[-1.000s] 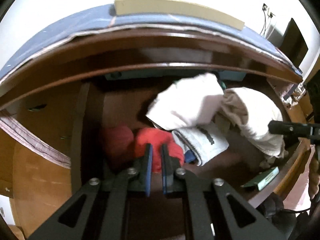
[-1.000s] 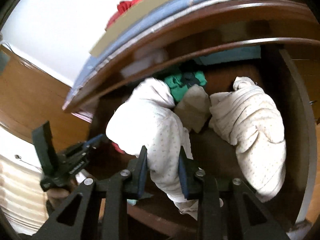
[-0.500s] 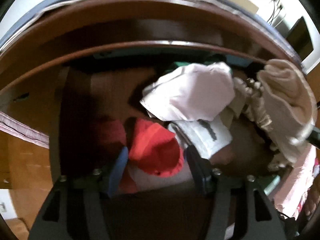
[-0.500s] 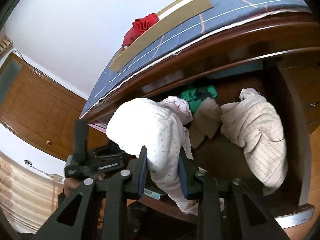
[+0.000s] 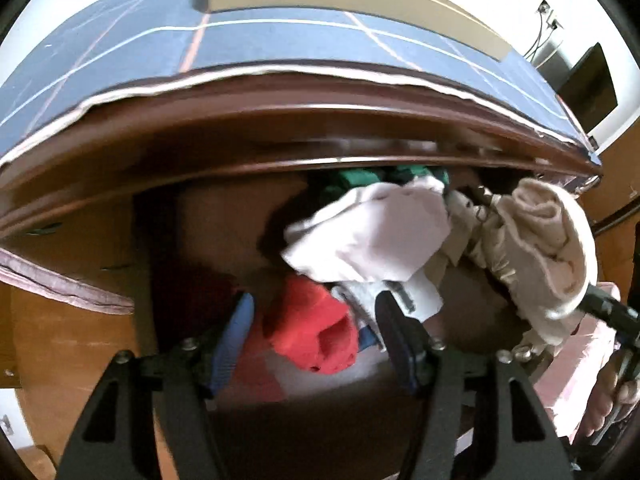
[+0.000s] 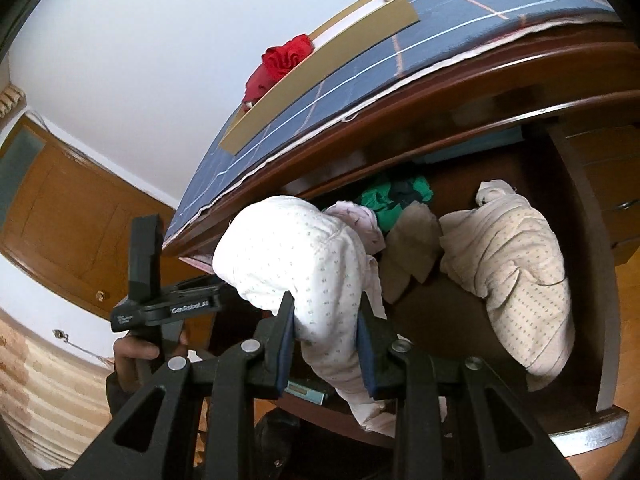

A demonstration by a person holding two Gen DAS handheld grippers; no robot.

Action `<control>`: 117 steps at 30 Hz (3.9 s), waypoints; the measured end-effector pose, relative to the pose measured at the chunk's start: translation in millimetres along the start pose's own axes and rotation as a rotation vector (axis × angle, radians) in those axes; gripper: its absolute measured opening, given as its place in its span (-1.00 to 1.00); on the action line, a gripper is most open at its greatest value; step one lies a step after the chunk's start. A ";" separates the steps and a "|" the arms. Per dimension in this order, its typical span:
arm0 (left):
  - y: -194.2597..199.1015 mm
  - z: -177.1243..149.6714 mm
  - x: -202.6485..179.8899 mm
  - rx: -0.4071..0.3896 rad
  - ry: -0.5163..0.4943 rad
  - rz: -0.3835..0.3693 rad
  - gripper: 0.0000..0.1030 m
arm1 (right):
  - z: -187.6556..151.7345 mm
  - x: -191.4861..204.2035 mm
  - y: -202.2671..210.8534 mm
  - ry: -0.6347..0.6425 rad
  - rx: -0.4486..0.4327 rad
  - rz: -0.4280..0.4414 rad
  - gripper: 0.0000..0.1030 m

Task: Take underwear out of drawer
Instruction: 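Grasp a red sock with the left tool while the right tool grasps white dotted underwear, then lift the red sock and white underwear up toward the tray, then lower both items into the tray and open both tools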

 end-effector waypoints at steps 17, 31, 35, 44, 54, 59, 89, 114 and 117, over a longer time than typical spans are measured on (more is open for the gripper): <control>-70.1 -34.0 -19.9 0.260 -0.104 0.077 0.17 | -3.8 -1.1 1.3 -0.052 0.009 0.018 -0.41; -7.7 -41.9 -17.8 -0.055 0.040 -0.112 -0.40 | -0.1 1.2 17.2 -0.058 -0.060 0.023 -0.41; 20.0 -46.6 -16.5 -0.151 0.044 -0.114 -0.40 | 0.2 2.7 22.4 -0.058 -0.082 0.028 -0.41; 110.3 -4.4 -38.5 -0.408 -0.032 -0.099 -0.40 | 18.0 32.6 45.4 -0.026 -0.143 0.070 -0.41; 152.8 60.3 -60.0 -0.588 -0.083 -0.051 -0.40 | 84.6 73.0 53.4 0.005 -0.283 0.070 -0.41; 145.2 90.4 -70.9 -0.632 -0.081 -0.039 -0.40 | 117.5 89.6 47.2 0.034 -0.362 0.033 -0.41; 37.9 263.8 -72.7 -0.661 0.020 0.049 -0.40 | 278.5 47.5 -70.6 0.010 -0.470 -0.217 -0.40; -61.8 322.5 -62.3 -0.456 0.027 0.101 -0.40 | 309.9 -1.0 -176.2 -0.220 -0.307 -0.235 -0.38; -64.6 323.4 -64.7 -0.441 0.023 0.129 -0.37 | 309.6 1.0 -181.8 -0.217 -0.292 -0.226 -0.33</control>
Point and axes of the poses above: each gripper's, at about its wrist camera, not at the fingertips, and y roughly against the way its jaws point, x to its left, z to its top, the point moved 6 cm from there along -y, roughly the way its jaws point, and after that the axes turned 11 degrees about -x, right-handed, at the moved point
